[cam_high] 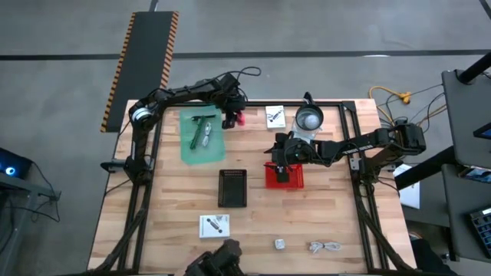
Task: Pick and place items into bin
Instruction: Put the pink charger adapter into the red bin
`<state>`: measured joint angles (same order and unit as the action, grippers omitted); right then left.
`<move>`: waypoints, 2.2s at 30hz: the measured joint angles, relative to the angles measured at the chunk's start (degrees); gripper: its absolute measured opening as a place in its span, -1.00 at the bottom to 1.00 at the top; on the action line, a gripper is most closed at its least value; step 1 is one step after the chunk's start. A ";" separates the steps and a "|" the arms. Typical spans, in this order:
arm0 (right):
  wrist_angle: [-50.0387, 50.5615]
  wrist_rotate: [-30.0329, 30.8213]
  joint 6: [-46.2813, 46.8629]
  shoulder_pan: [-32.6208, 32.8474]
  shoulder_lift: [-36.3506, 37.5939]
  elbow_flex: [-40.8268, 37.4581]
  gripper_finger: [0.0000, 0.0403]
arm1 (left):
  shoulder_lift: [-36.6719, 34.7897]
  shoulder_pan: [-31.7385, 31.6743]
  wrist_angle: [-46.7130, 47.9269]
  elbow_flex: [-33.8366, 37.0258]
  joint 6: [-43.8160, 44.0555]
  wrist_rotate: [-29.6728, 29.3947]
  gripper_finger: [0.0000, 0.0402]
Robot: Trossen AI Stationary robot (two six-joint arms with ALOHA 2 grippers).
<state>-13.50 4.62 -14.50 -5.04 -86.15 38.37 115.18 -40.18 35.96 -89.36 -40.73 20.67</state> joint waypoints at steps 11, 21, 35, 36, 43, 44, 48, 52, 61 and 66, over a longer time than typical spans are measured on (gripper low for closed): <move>-1.37 13.73 0.18 -0.02 0.01 0.57 0.11 | -0.54 0.02 -0.42 -0.11 -0.36 7.60 -0.38; -2.94 18.80 10.91 -2.97 -0.15 0.52 0.11 | -4.10 1.36 -1.48 -0.09 -0.56 13.57 -0.38; -16.54 8.20 15.21 -12.49 -5.34 -0.15 0.11 | -5.70 6.93 -5.25 -0.28 -3.27 11.75 -0.38; -17.11 8.20 15.44 -12.74 -5.74 -0.01 0.11 | -5.73 7.08 -5.51 -0.32 -3.26 10.74 -0.38; -18.61 6.67 14.08 -13.03 -8.33 1.71 0.11 | -5.73 7.84 -8.54 -0.17 -3.19 8.96 -0.38; -18.67 6.67 13.96 -13.03 -8.56 1.97 0.11 | -5.73 7.96 -8.59 -0.17 -3.19 8.96 -0.38; -18.62 6.75 13.80 -13.14 -8.72 2.46 0.11 | -5.73 8.17 -8.57 -0.17 -3.19 8.98 -0.37; -18.62 6.86 13.90 -13.16 -8.72 2.49 0.11 | -5.73 8.47 -8.76 -0.17 -3.19 8.97 -0.37; -18.53 6.87 13.26 -13.25 -8.72 2.49 0.11 | -5.71 10.20 -10.06 -0.17 -3.19 9.01 -0.37; -18.47 6.84 13.24 -13.23 -8.72 2.49 0.11 | -5.71 10.71 -10.09 -0.17 -3.21 8.87 -0.37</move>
<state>-31.96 11.46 -1.26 -18.27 -94.87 40.86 109.47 -29.47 25.87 -89.54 -43.94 29.54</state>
